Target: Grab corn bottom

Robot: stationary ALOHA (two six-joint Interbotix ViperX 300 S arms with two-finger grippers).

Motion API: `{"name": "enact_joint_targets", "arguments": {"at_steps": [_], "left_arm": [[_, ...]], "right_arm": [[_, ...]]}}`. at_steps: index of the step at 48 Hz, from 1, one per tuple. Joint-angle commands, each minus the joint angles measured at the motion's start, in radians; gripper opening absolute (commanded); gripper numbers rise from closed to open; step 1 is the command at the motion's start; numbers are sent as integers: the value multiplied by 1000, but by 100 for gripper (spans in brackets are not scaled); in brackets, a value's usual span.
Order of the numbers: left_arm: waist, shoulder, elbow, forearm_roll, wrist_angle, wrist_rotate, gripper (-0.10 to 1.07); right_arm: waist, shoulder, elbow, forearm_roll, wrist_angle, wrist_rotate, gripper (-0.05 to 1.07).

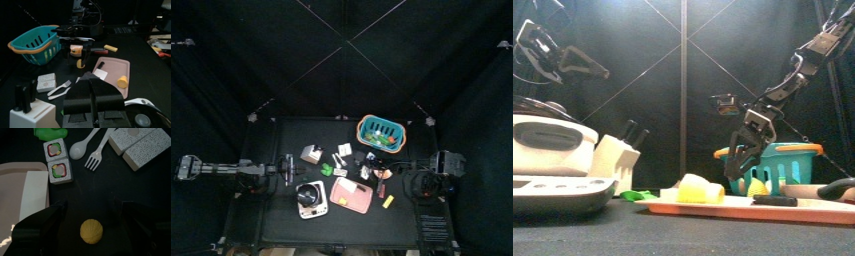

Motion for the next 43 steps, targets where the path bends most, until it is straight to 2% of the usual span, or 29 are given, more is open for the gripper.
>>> {"name": "enact_joint_targets", "arguments": {"at_steps": [1,13,19,32,43], "left_arm": [[0,2,-14,0,-6,2,2],[-14,2,5,-18,-11,-6,2],[-20,2,9,-35,-14,-6,2],[-38,2,12,-94,-18,-5,2],[-43,2,14,-94,-28,-6,2]], "right_arm": [[35,-37,-43,6,17,2,101],[227,-26,-135,20,54,3,101],[293,11,-170,54,54,5,101],[373,104,-225,235,69,3,101],[403,164,-250,256,69,2,101]]}}
